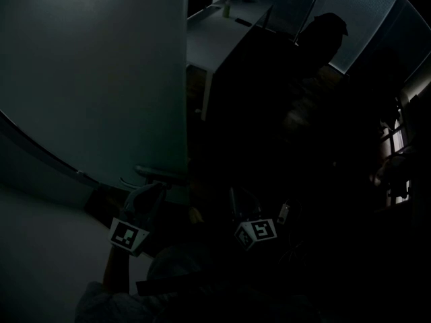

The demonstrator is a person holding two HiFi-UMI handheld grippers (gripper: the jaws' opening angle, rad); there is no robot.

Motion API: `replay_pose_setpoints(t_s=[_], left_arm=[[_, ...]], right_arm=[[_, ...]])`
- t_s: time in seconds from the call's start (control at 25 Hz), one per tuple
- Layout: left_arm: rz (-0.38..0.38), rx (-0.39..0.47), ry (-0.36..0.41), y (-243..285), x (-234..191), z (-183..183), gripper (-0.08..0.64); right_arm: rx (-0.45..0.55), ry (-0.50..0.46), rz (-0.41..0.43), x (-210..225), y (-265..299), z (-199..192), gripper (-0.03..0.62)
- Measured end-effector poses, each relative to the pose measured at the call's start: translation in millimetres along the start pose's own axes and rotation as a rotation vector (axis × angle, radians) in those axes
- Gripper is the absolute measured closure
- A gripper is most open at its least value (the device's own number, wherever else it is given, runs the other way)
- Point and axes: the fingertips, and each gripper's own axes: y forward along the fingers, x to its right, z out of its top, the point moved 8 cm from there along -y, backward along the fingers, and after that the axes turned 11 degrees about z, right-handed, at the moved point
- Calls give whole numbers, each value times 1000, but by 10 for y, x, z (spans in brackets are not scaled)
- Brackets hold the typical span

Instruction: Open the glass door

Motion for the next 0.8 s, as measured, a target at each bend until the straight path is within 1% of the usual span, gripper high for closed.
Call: replay_pose_setpoints(t_s=[0.12, 0.24, 0.4, 0.48, 0.8], left_arm=[[10, 2, 10, -3, 81, 4, 549], [0, -10, 15, -5, 196, -47, 555], [-6, -20, -18, -17, 300, -108, 555], [-5, -15, -25, -25, 325, -111, 555], [2, -6, -8, -29, 300, -91, 555]], right_arm=[[13, 6, 15, -49, -46, 70, 591], [32, 30, 33, -76, -67, 123, 591], [41, -6, 21, -102, -79, 152, 591], [42, -8, 27, -124, -81, 152, 592], [26, -18, 64, -174, -26, 120, 591]])
